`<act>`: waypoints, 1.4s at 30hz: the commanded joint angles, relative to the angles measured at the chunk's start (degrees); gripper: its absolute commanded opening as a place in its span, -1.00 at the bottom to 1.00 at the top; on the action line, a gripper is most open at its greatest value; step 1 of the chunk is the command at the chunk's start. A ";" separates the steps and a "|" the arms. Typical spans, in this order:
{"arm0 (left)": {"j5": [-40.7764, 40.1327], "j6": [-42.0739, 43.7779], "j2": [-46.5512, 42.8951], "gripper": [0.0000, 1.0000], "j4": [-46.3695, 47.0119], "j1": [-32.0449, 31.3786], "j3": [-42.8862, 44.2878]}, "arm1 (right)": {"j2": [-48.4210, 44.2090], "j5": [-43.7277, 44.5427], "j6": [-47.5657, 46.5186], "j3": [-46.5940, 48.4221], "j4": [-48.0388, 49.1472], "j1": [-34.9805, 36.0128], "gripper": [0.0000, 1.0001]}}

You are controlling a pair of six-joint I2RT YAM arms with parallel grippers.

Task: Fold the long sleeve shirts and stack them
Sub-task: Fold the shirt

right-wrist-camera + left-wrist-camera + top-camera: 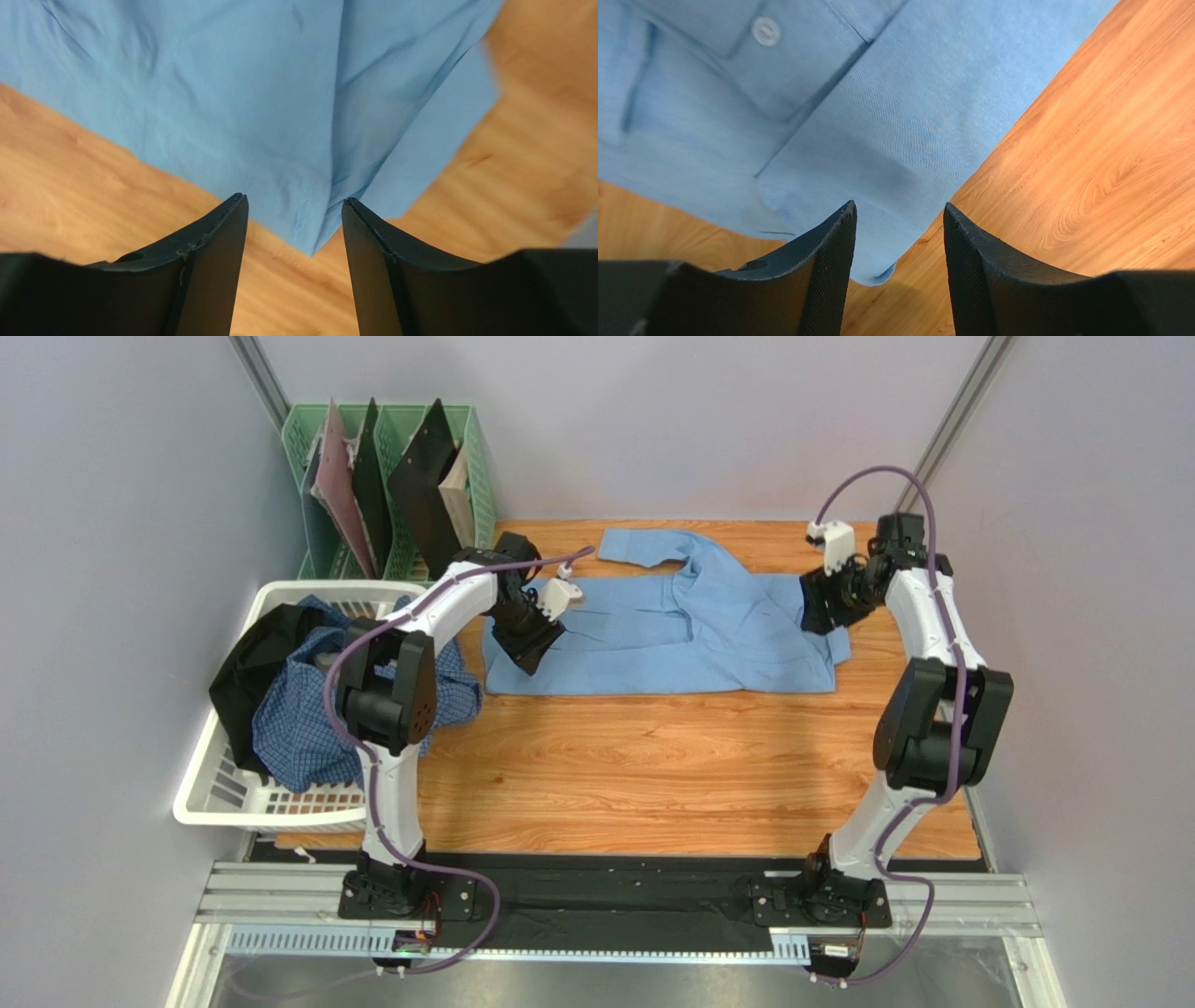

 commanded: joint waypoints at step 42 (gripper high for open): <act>-6.81 11.27 0.56 -1.00 -7.84 -1.35 -9.03 | 6.95 11.30 -12.07 -18.71 -17.39 -8.75 -1.00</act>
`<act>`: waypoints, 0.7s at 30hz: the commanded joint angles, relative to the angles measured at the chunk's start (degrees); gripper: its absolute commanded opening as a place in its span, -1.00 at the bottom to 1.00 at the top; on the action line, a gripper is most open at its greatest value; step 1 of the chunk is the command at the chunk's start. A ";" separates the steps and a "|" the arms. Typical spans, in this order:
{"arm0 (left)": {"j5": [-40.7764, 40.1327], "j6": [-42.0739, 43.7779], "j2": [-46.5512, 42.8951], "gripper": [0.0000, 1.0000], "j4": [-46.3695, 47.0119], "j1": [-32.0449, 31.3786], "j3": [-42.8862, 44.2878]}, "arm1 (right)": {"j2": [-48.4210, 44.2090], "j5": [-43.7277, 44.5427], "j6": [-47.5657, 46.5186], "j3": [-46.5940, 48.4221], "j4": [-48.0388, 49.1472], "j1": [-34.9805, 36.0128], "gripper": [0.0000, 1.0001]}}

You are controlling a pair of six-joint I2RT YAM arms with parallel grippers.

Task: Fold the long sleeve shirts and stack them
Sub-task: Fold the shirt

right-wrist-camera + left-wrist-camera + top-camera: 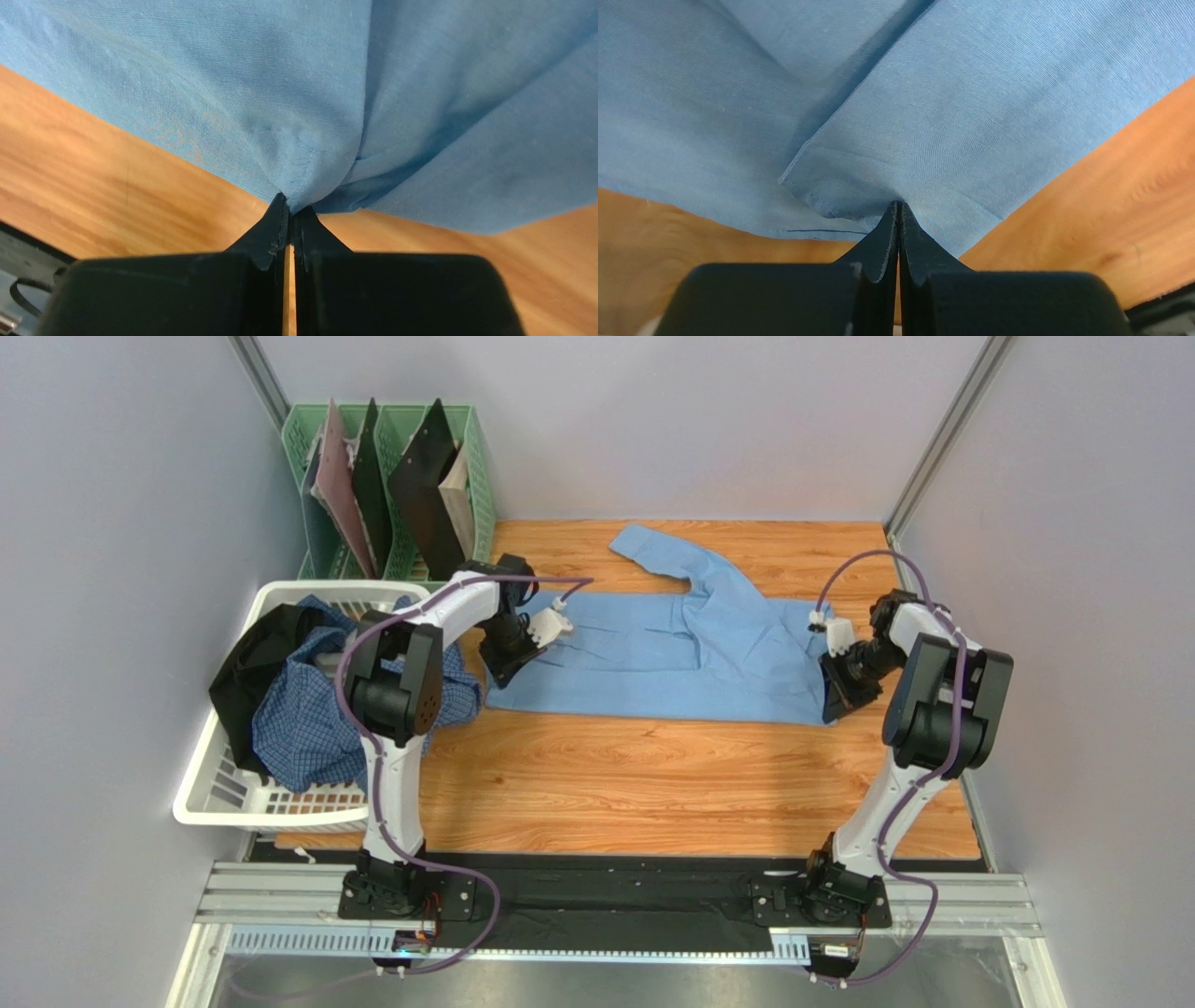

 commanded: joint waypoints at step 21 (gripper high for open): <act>13.98 1.29 -22.61 -0.30 -2.06 -5.71 -14.58 | -7.68 2.25 -12.26 1.44 -21.58 -15.29 0.14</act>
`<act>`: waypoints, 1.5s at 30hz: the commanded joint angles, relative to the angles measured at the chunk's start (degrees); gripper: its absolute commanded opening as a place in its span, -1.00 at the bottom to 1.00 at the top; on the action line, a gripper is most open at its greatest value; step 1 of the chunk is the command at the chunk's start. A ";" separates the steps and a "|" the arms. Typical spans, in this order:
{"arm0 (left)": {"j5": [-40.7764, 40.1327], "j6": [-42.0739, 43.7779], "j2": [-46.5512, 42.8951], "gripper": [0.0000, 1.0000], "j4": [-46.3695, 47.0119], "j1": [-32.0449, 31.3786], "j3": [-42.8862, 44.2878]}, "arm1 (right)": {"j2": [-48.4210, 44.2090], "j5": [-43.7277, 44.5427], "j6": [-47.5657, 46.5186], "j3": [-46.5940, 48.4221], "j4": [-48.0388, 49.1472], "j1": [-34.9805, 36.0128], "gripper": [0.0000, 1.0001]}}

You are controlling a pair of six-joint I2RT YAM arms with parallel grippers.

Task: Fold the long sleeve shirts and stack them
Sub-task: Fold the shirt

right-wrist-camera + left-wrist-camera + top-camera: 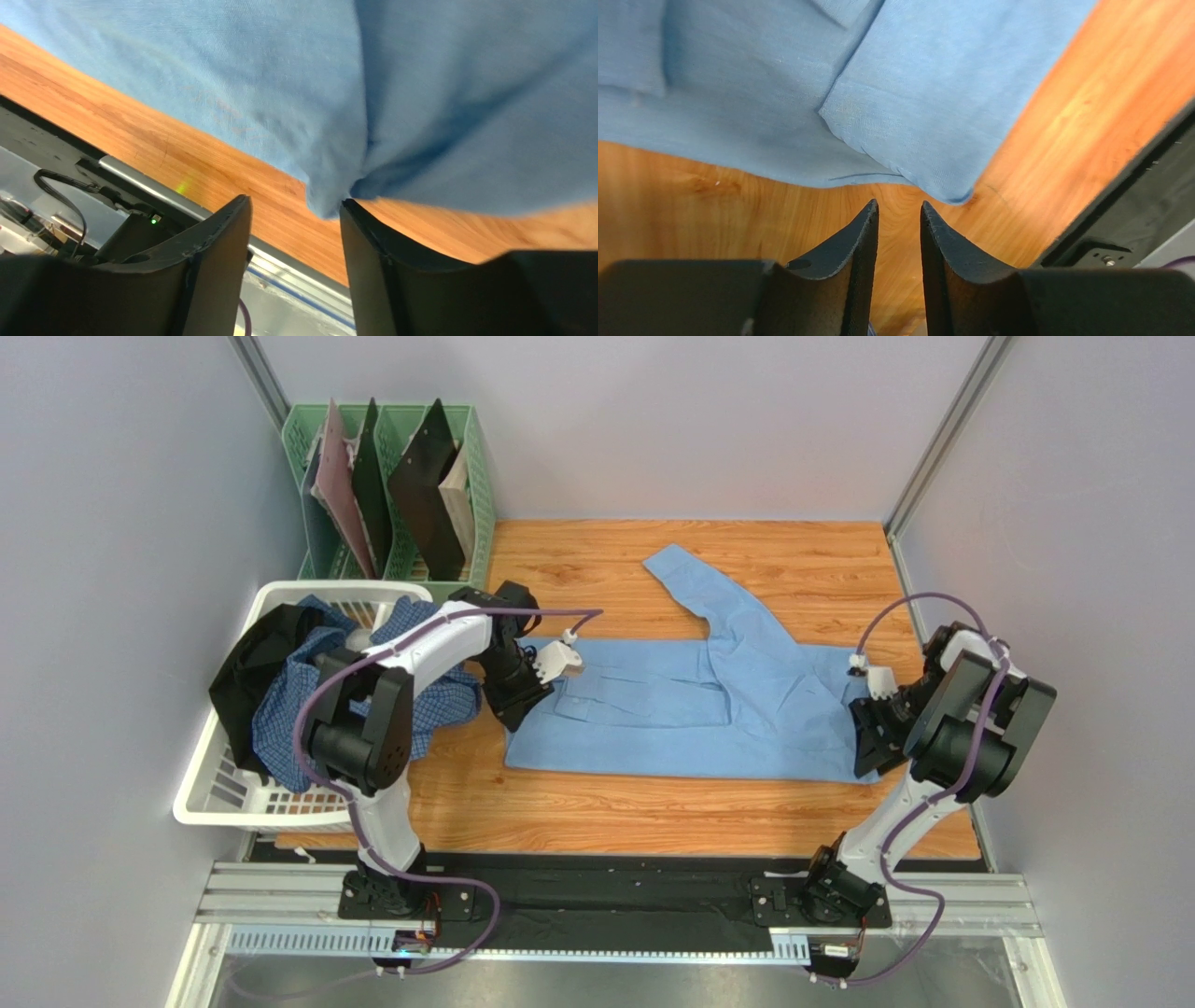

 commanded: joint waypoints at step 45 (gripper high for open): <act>13.86 -13.14 -20.83 0.73 7.84 2.79 6.56 | 45.40 1.34 30.29 70.71 27.79 39.30 0.37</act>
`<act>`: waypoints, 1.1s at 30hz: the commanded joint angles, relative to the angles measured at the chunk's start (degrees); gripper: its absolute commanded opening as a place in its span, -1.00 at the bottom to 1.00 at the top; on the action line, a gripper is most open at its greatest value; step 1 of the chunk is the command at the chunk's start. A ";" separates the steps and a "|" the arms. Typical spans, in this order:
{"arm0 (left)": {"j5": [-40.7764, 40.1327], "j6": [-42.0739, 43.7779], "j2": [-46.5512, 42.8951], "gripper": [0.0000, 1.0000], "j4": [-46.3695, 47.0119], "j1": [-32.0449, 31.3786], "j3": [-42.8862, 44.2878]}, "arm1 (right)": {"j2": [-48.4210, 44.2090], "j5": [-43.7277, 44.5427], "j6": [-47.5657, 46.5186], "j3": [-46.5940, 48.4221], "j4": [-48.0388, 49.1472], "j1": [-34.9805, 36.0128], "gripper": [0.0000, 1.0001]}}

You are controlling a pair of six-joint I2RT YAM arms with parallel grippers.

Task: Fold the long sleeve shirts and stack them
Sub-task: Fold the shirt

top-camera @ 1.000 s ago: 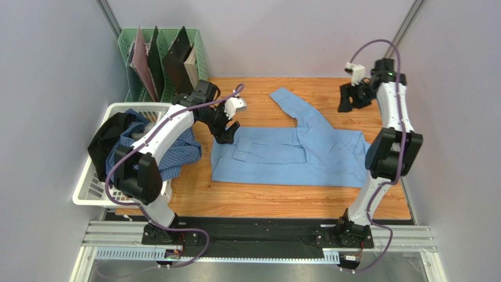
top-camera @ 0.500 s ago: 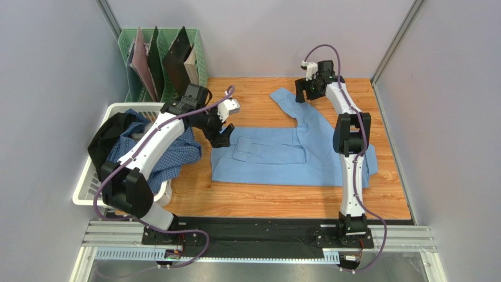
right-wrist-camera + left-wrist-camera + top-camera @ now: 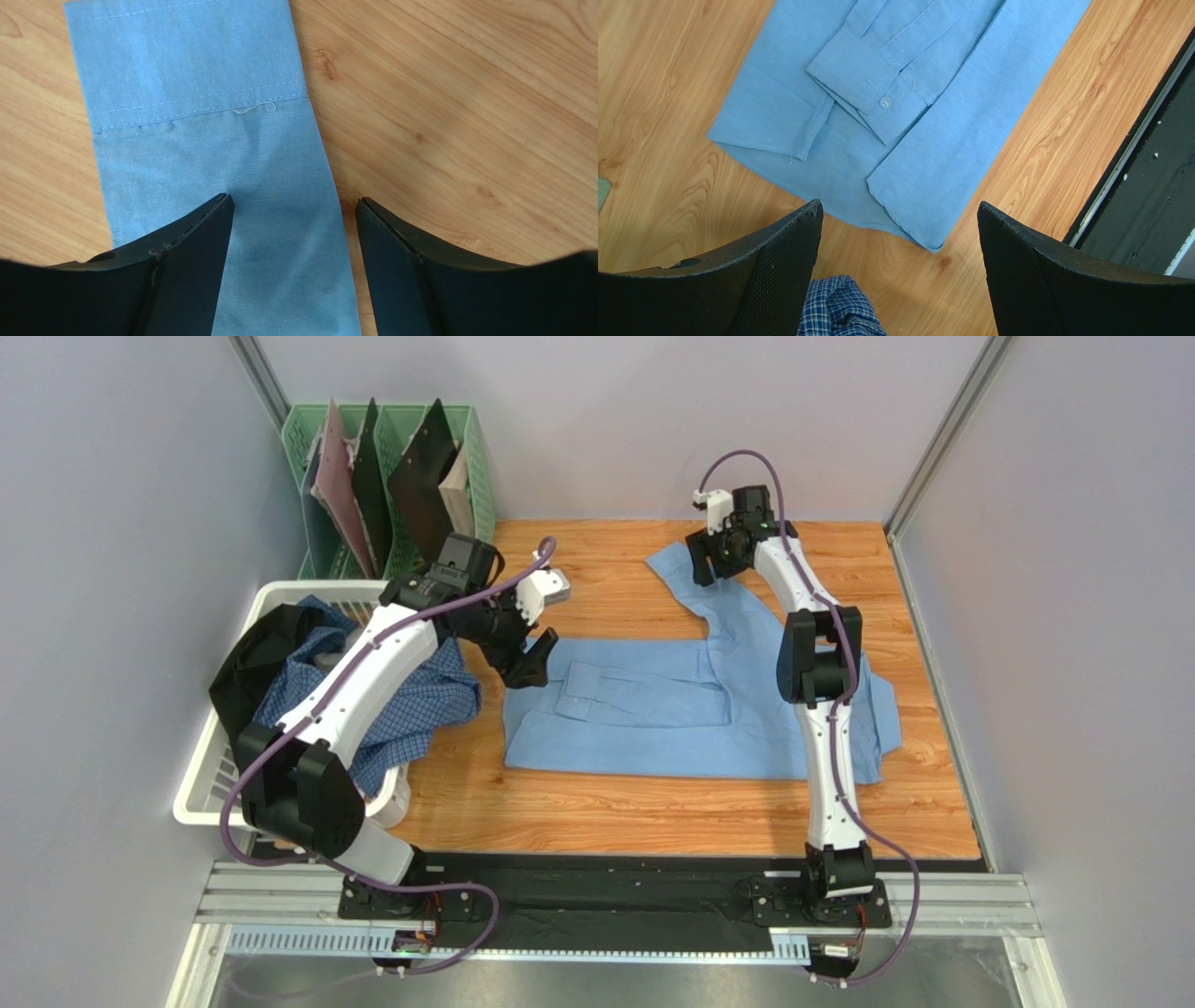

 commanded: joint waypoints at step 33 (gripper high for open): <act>30.54 -20.06 17.85 0.98 19.15 0.91 20.82 | -77.46 -10.16 -30.11 -79.99 27.63 8.99 -1.00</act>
